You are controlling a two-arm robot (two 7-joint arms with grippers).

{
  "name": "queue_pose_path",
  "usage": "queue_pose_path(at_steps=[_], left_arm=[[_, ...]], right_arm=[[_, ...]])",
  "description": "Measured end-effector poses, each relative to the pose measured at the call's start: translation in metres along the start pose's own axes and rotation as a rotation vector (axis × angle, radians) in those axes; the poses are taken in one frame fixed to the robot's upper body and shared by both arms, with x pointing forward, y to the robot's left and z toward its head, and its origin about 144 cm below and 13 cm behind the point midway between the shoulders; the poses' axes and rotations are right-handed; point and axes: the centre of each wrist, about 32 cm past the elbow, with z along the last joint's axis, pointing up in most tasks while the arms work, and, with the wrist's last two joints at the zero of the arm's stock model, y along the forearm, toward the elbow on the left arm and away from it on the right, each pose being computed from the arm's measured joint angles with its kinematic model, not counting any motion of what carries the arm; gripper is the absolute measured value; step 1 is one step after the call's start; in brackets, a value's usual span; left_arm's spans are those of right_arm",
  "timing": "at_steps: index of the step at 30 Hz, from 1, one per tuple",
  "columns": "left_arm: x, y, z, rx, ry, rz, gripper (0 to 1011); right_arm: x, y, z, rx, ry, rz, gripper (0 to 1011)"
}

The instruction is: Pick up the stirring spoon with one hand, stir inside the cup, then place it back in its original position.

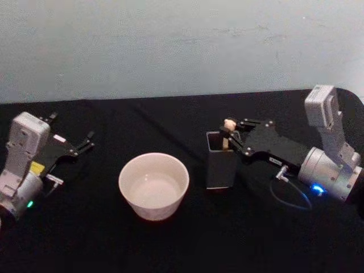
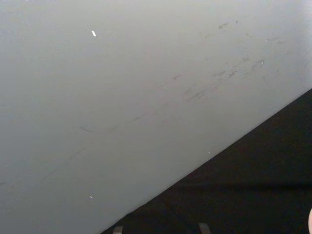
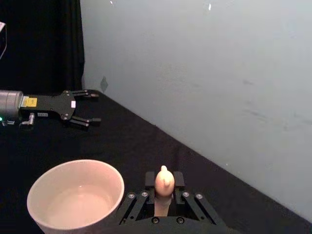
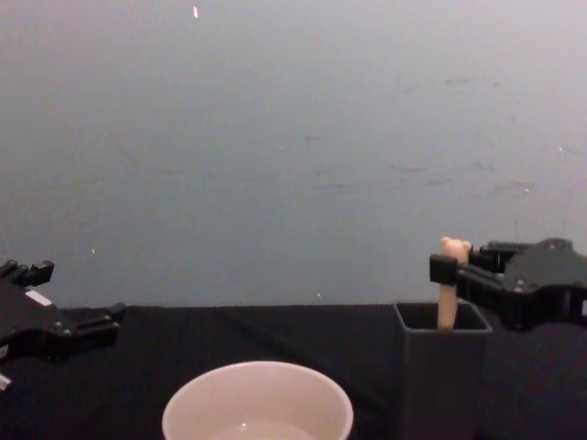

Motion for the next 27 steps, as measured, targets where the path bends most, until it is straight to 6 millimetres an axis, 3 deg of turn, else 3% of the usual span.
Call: queue_pose_path(at_steps=[23,27], left_arm=[[0.0,0.0,0.0,0.0,0.0,0.0,1001],[0.0,0.0,0.0,0.0,0.0,0.0,1001]], right_arm=[[-0.0016,0.0019,-0.0056,-0.025,0.004,-0.005,213],[-0.0016,0.0019,-0.0054,-0.024,0.005,-0.005,299]])
